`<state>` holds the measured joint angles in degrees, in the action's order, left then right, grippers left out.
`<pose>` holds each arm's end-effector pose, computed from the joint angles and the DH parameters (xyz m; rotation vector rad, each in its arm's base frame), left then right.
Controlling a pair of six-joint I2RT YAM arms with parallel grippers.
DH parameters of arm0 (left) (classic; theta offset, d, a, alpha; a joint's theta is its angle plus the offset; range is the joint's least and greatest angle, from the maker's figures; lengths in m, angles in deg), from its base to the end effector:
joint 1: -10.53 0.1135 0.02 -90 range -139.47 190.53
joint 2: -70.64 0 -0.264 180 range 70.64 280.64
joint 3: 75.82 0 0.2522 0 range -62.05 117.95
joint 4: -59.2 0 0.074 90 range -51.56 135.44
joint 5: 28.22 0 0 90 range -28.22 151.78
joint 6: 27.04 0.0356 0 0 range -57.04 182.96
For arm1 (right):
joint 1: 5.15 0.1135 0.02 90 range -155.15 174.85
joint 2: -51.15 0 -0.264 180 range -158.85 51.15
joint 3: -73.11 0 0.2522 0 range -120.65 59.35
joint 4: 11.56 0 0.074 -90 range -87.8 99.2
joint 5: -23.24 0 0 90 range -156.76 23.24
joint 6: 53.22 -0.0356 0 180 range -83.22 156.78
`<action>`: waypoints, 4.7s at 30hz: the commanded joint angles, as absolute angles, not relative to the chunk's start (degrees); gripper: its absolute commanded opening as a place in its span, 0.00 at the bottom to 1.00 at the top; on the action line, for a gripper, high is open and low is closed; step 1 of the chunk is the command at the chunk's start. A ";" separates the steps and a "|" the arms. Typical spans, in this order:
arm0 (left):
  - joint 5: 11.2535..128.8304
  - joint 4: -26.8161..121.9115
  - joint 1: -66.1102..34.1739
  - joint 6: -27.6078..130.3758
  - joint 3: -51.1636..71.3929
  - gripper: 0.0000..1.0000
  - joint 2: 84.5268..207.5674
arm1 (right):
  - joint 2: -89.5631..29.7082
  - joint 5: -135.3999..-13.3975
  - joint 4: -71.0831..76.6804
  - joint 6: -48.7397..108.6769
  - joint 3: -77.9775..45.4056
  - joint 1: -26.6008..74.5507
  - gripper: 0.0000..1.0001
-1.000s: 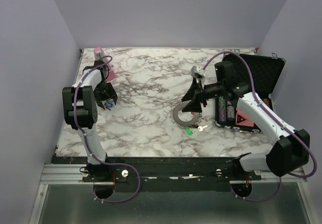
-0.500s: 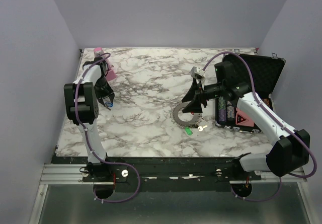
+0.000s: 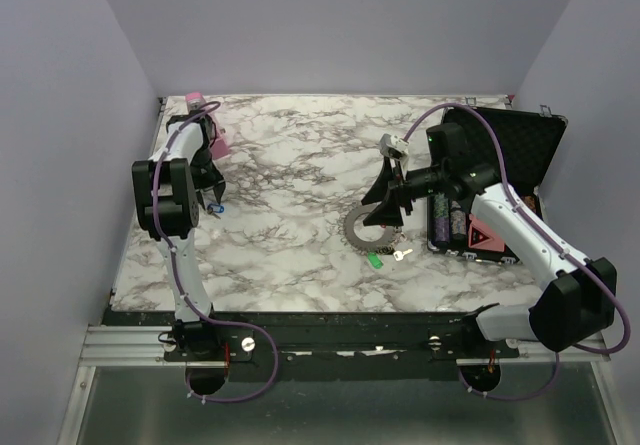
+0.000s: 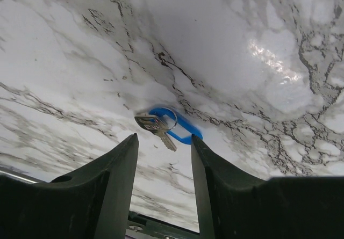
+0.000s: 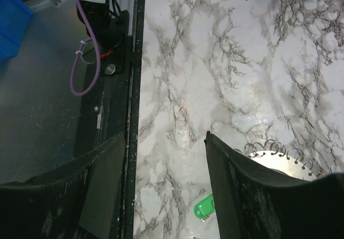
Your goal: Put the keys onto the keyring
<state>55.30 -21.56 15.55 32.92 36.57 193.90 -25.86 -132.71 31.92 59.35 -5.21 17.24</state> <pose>0.4074 0.0398 0.1774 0.9413 -2.9883 -0.1828 0.2450 0.1361 0.3171 -1.2933 1.6241 1.2931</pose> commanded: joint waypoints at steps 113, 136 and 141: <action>46.49 7.73 17.56 45.21 39.83 0.00 178.67 | -27.07 -135.49 40.79 67.28 -9.82 17.00 0.70; 59.32 7.92 16.69 38.97 2.30 0.00 153.09 | -22.59 -138.48 40.61 67.28 -9.29 17.00 0.70; 58.36 6.95 14.84 38.88 -2.46 0.00 148.43 | -21.97 -139.00 40.44 67.11 -9.12 17.00 0.71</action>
